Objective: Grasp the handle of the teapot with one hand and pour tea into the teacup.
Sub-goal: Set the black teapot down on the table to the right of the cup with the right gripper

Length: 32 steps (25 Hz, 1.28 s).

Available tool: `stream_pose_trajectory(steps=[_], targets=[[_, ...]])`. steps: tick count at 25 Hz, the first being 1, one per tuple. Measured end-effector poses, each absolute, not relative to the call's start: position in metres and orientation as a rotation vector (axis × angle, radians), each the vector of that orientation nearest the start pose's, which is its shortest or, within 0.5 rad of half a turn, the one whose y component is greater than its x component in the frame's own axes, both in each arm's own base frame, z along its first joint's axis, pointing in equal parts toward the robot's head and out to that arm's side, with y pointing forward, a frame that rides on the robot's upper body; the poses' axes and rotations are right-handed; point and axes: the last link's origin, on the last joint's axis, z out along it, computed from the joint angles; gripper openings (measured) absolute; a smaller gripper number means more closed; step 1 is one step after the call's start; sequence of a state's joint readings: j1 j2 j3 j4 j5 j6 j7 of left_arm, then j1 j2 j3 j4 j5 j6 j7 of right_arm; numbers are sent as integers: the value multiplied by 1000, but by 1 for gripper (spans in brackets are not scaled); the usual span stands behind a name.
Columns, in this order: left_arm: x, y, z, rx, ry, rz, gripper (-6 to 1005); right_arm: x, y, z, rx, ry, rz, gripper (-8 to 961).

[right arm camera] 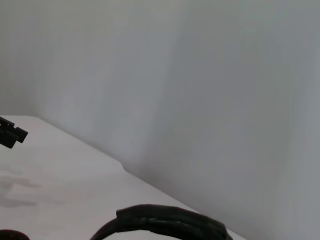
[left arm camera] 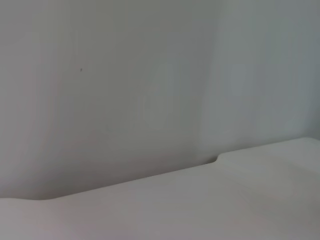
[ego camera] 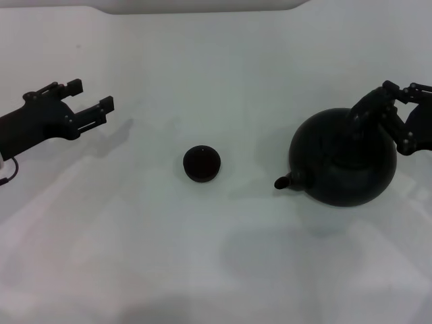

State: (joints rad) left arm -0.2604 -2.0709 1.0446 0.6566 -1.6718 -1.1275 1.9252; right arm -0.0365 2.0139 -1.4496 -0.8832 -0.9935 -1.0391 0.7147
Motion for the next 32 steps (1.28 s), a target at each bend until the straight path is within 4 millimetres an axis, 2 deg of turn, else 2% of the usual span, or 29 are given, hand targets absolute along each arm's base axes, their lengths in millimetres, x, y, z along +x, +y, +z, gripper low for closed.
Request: stream_pose_trajectory(steps=[14, 17, 28, 32], targets=[[-327, 313, -1, -2268, -744, -625, 771, 328, 261, 13, -2173, 304, 551, 269], [-327, 313, -1, -2265, -743, -624, 771, 330, 261, 13, -2162, 330, 577, 450], [-335, 313, 1, -2235, -758, -587, 770, 334, 252, 10, -2176, 359, 609, 691], [-338, 312, 0, -2220, -766, -574, 771, 343, 245, 18, -2142, 383, 612, 841]])
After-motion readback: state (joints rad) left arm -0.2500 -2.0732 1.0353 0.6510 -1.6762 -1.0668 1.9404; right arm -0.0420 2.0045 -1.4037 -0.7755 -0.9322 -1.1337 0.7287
